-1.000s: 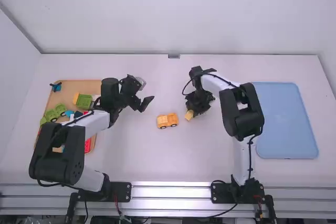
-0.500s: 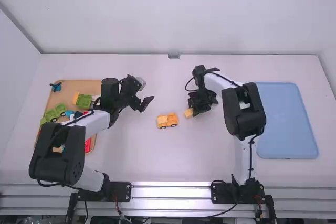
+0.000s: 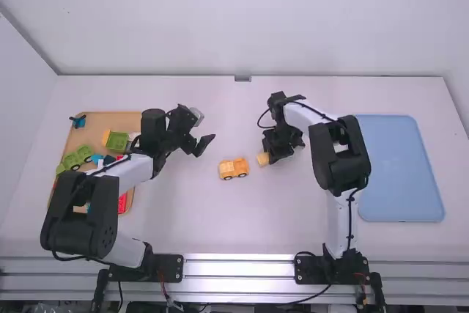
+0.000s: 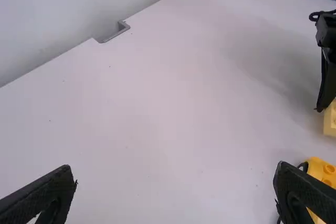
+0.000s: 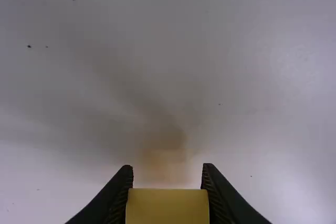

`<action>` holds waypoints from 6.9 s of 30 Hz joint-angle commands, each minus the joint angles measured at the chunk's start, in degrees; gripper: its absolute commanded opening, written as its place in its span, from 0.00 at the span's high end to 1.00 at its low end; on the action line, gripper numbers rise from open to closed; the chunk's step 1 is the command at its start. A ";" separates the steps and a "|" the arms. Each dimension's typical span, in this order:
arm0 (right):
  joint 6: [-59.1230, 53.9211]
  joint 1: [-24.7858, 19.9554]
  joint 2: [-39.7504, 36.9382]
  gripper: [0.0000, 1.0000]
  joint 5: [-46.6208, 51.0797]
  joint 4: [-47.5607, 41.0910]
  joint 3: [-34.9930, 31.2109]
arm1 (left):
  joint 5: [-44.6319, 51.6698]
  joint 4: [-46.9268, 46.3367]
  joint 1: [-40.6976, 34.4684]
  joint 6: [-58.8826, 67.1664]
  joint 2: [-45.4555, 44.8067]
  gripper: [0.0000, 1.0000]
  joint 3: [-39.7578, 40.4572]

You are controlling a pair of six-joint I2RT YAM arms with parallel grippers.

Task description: Assemble lego blocks to make yellow taxi

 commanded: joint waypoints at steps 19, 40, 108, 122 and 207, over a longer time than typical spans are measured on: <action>-0.48 0.17 0.83 0.37 0.46 -0.72 -0.26 | 0.66 -0.28 -0.20 0.24 0.24 0.01 -0.22; -18.05 -5.14 0.81 0.02 -4.28 -0.68 -0.26 | 0.61 -0.37 -0.20 0.42 0.24 0.01 -0.22; -179.03 -18.08 0.72 0.01 -42.86 5.84 -0.17 | 0.63 -0.79 -0.20 3.85 0.24 0.01 -0.22; -178.64 -13.86 0.83 0.01 -45.72 18.27 -13.44 | 1.09 -0.17 -0.17 3.85 0.24 0.01 -0.22; -173.39 -13.81 0.85 0.58 -37.29 29.00 -23.08 | 23.15 10.60 -8.46 28.70 29.24 0.46 -0.79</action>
